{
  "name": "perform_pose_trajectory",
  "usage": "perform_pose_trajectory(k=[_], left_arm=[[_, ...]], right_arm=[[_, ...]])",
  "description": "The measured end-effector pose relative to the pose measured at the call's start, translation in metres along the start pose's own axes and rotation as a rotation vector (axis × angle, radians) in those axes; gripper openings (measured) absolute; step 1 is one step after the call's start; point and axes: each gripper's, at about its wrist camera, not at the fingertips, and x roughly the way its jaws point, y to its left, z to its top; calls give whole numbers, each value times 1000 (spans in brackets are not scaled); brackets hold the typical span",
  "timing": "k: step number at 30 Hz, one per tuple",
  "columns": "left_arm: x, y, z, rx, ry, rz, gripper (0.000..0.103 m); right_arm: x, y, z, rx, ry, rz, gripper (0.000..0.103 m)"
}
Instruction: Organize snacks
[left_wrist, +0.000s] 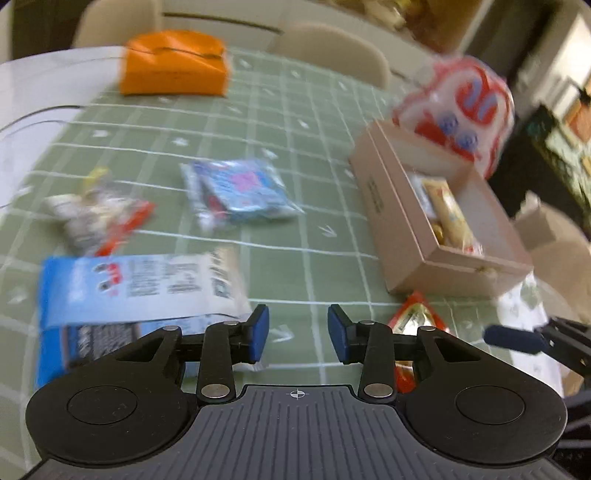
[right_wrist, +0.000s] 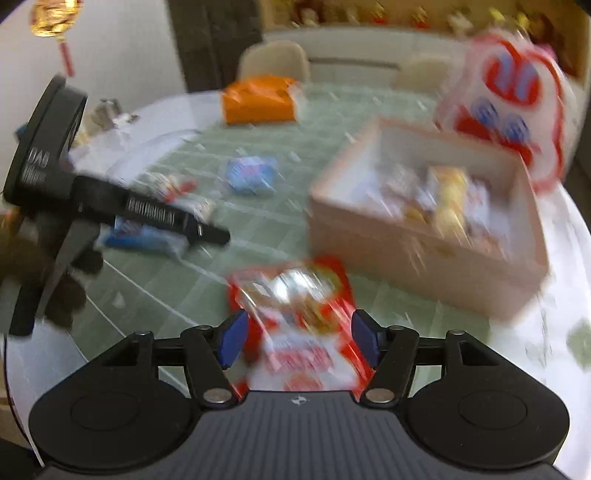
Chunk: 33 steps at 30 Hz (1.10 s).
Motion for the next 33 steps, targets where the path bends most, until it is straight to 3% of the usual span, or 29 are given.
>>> perform_pose_trajectory(k=[4, 7, 11, 14, 19, 20, 23, 25, 27, 28, 29, 30, 33], left_arm=[[-36, 36, 4, -65, -93, 132, 41], [-52, 76, 11, -164, -123, 186, 41], [-55, 117, 26, -247, -140, 157, 41], [-48, 134, 47, -262, -160, 123, 41], [-18, 154, 73, -285, -121, 99, 41], [-10, 157, 77, -289, -108, 84, 41], [11, 157, 83, -273, -67, 72, 41], [19, 153, 87, -248, -57, 58, 41], [25, 145, 89, -218, -35, 47, 41], [27, 142, 88, -203, -20, 39, 41], [29, 138, 87, -187, -4, 30, 41], [31, 133, 84, -168, 9, 20, 41], [27, 122, 74, -136, 15, 2, 42]], right_arm=[[14, 31, 41, -56, -52, 81, 62], [40, 46, 85, -7, -54, 76, 63], [101, 62, 141, 31, -27, 16, 67], [150, 67, 157, 21, 14, -79, 67], [197, 68, 155, 13, 118, -132, 69], [202, 66, 151, 35, 130, -121, 75], [198, 68, 142, 30, 87, -126, 76], [196, 72, 141, -7, 92, -120, 69], [189, 76, 140, -64, 82, -120, 41], [182, 77, 139, -81, 75, -115, 34], [175, 76, 140, -84, 74, -98, 13], [169, 74, 140, -77, 86, -73, 8], [159, 68, 135, -75, 81, -53, 9]])
